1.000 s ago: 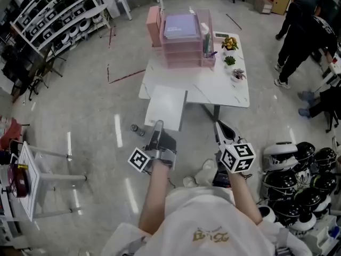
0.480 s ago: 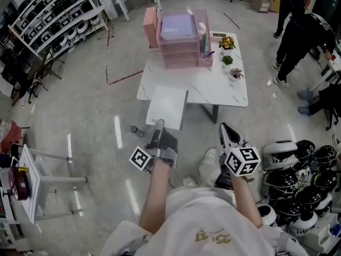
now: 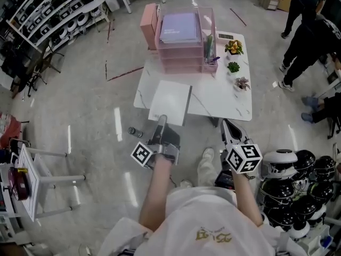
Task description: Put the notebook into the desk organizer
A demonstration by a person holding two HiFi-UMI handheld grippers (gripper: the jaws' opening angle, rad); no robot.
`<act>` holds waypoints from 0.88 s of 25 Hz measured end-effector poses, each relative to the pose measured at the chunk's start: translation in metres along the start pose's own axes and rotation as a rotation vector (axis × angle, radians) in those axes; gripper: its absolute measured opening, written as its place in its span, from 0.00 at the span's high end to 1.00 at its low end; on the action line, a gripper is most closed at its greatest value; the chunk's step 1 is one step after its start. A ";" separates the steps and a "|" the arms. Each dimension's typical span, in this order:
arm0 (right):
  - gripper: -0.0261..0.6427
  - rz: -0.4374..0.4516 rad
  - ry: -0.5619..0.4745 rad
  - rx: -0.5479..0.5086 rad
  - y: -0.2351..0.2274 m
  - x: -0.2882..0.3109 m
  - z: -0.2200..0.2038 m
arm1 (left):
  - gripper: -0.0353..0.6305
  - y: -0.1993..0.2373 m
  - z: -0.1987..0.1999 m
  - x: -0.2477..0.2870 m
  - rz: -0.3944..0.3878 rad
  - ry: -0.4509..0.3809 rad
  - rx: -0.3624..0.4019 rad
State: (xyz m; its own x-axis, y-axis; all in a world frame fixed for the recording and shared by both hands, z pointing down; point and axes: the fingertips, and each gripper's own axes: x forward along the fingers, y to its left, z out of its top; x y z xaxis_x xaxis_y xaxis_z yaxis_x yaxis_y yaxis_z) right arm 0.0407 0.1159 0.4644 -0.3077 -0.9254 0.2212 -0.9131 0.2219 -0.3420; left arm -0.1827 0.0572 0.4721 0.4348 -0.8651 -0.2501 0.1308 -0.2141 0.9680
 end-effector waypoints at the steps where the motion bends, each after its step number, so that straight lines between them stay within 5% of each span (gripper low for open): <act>1: 0.95 0.002 0.003 -0.004 -0.007 0.012 0.006 | 0.91 0.005 0.003 0.013 0.006 -0.004 -0.002; 10: 0.95 0.018 0.011 -0.010 -0.067 0.097 0.055 | 0.91 0.032 0.024 0.115 0.013 -0.052 -0.016; 22: 0.95 0.063 0.035 -0.004 -0.110 0.146 0.076 | 0.91 0.046 0.026 0.171 0.007 -0.107 -0.022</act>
State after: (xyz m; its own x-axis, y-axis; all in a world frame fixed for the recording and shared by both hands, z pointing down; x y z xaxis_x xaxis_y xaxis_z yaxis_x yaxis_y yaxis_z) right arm 0.1162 -0.0672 0.4653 -0.3740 -0.8982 0.2309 -0.8926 0.2811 -0.3525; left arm -0.1253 -0.1120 0.4747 0.3387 -0.9102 -0.2384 0.1479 -0.1987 0.9688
